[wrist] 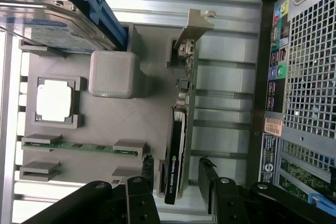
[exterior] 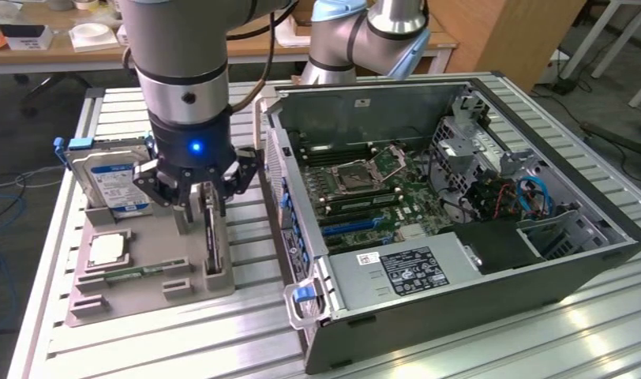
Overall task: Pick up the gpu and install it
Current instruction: 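Pick up the gpu and move the gpu toward the slot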
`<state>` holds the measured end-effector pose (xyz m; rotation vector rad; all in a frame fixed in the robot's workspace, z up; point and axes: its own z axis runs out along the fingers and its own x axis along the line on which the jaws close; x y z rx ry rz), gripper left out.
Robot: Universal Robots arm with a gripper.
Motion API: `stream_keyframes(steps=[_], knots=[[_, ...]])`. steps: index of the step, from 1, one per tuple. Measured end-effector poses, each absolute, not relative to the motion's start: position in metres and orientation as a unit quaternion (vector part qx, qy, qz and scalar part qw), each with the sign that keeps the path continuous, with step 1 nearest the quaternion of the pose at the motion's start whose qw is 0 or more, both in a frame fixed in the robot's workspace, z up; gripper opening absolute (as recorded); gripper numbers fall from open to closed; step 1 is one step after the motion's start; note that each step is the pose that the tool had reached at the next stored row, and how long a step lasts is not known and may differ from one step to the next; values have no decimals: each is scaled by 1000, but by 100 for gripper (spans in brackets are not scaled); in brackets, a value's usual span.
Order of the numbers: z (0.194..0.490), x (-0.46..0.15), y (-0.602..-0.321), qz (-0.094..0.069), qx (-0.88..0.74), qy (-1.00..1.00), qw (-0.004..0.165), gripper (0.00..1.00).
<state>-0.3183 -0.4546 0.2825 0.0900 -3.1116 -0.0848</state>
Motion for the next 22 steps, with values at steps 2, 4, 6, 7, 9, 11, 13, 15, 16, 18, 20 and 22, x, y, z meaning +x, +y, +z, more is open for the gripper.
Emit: stream_keyframes(steps=[2, 4, 6, 7, 9, 11, 13, 15, 16, 18, 20, 22], knots=[[282, -318, -455, -27, 29, -999, 14, 47], [280, -318, -454, -27, 29, -999, 14, 47], [279, -318, -454, -27, 29, -999, 14, 47], [278, -318, -454, -27, 29, -999, 14, 47], [277, -318, -454, -27, 29, -999, 14, 47], [276, -318, -454, -27, 29, -999, 14, 47], [274, -318, -454, -27, 29, -999, 14, 47], [273, -318, -454, -27, 29, -999, 14, 47], [272, -318, -454, -27, 29, -999, 14, 47], [271, -318, -454, -27, 29, -999, 14, 47], [269, -318, -454, -27, 29, -999, 14, 47], [268, -318, -454, -27, 29, -999, 14, 47]])
